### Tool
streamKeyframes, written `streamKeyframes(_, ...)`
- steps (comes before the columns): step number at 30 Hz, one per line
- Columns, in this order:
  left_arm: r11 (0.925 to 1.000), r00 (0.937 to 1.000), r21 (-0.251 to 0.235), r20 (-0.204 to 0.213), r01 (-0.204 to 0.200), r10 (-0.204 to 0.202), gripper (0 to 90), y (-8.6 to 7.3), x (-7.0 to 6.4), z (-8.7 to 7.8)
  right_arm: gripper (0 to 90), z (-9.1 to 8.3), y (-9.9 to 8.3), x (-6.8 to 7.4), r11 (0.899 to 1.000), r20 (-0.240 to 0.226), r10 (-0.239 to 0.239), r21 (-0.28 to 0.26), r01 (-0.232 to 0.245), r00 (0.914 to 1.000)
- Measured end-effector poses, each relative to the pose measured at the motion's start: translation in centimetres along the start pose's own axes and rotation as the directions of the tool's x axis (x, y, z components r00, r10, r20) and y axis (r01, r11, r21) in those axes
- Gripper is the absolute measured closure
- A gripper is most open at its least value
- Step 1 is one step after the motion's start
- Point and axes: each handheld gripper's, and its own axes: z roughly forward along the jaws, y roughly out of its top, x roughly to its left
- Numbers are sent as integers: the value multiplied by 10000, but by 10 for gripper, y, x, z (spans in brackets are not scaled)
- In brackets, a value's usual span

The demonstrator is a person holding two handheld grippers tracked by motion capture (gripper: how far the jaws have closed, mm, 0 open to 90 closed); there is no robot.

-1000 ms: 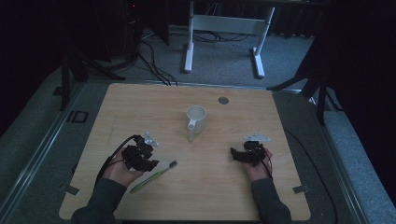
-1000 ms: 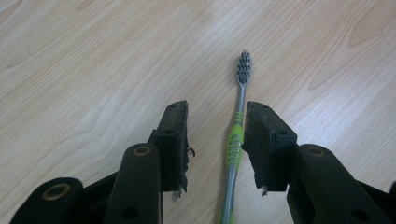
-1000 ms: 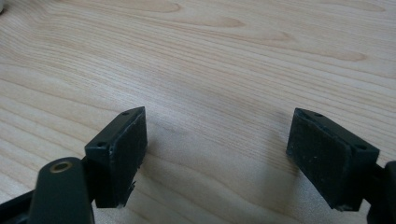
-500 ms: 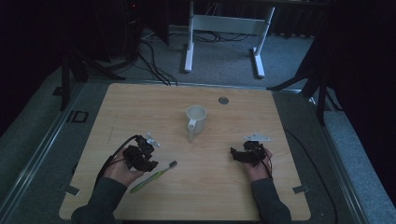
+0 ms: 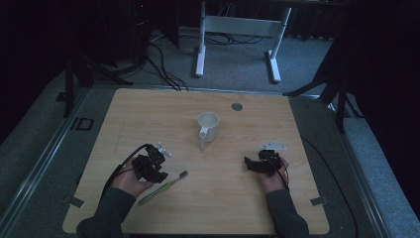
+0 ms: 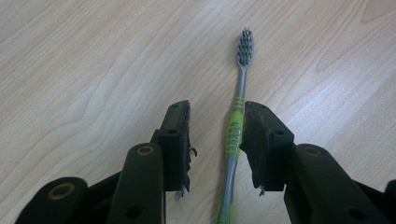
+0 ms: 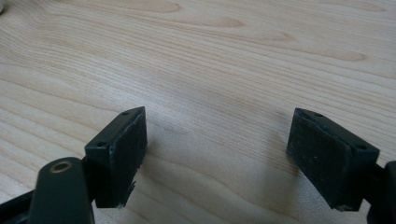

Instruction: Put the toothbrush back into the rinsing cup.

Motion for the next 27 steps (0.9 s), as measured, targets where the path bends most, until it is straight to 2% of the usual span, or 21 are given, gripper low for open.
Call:
streamKeyframes(20,9993,10000,366,52,-45,43,639,4,2,0,198,0,0,0,10000,1,14,-4,-14,10000)
streamKeyframes(27,9979,9998,645,165,-84,74,639,5,3,3,198,0,0,0,10000,6,4,-9,-4,10000)
